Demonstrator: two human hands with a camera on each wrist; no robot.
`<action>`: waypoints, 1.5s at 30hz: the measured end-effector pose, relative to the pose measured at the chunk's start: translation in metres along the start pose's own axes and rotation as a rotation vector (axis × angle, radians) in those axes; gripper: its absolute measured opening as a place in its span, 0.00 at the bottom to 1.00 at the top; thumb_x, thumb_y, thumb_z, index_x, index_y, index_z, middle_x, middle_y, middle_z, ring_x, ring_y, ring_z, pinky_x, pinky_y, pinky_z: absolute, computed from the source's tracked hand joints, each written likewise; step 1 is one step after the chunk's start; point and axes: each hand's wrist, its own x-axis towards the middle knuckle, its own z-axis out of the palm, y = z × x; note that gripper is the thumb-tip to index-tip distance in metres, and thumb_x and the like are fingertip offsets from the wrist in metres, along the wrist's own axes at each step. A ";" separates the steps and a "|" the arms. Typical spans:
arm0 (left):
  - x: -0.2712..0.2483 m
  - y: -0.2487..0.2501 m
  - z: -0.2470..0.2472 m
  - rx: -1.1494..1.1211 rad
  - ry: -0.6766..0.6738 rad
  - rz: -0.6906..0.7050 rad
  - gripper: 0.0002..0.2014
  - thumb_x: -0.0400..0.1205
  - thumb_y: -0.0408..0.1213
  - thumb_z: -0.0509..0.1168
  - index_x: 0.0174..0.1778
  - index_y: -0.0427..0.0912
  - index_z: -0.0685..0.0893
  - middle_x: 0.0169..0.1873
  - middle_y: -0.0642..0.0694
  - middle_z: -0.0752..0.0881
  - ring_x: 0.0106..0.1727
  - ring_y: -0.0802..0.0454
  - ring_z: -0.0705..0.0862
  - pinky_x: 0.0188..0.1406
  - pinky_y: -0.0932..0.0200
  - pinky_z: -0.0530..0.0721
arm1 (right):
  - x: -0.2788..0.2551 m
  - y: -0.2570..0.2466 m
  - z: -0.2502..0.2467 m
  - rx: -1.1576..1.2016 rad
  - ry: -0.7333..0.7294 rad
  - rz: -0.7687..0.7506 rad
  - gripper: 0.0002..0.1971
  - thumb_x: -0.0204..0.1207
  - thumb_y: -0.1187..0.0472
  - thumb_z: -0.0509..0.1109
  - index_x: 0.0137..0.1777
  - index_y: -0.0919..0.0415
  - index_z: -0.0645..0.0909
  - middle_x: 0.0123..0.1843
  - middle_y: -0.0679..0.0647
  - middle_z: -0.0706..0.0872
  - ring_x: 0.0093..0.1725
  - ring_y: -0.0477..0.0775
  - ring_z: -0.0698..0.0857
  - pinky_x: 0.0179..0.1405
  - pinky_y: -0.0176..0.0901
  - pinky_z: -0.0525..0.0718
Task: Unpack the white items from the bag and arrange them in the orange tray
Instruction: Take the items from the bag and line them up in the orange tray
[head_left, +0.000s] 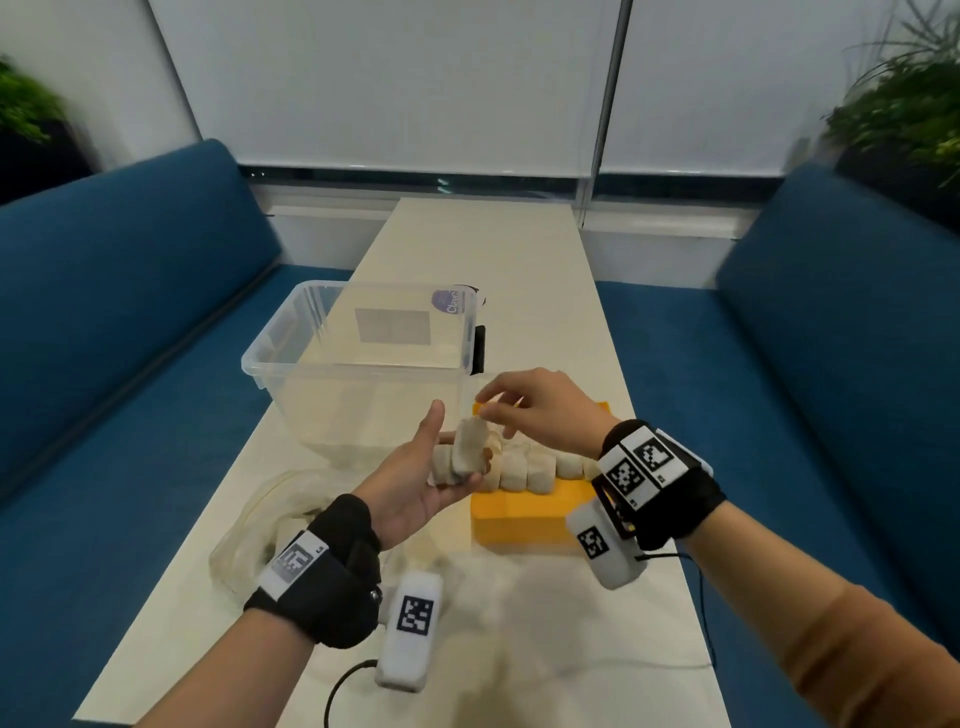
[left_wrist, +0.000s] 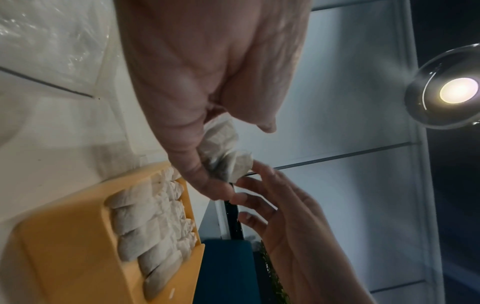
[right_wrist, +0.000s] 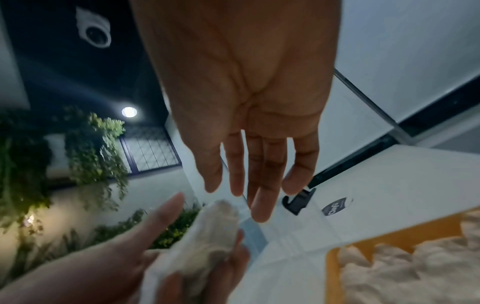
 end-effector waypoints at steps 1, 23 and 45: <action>-0.001 0.000 0.001 0.003 -0.019 -0.002 0.34 0.81 0.61 0.57 0.65 0.32 0.78 0.53 0.32 0.85 0.45 0.46 0.86 0.47 0.57 0.89 | -0.003 -0.005 0.002 0.020 -0.023 -0.004 0.13 0.78 0.50 0.69 0.58 0.54 0.84 0.46 0.49 0.90 0.36 0.46 0.88 0.45 0.33 0.83; -0.011 0.008 0.010 0.112 -0.208 0.076 0.15 0.72 0.32 0.71 0.54 0.37 0.84 0.45 0.39 0.89 0.43 0.52 0.87 0.39 0.63 0.88 | -0.035 -0.019 -0.031 0.480 0.087 -0.051 0.14 0.77 0.74 0.62 0.37 0.64 0.86 0.45 0.60 0.90 0.48 0.49 0.87 0.52 0.35 0.85; -0.008 0.009 0.021 0.552 0.024 0.492 0.09 0.75 0.28 0.75 0.50 0.41 0.88 0.47 0.43 0.87 0.47 0.50 0.86 0.42 0.64 0.87 | -0.031 -0.017 -0.042 -0.002 0.182 -0.113 0.08 0.74 0.65 0.74 0.52 0.63 0.88 0.43 0.51 0.88 0.42 0.45 0.86 0.48 0.33 0.87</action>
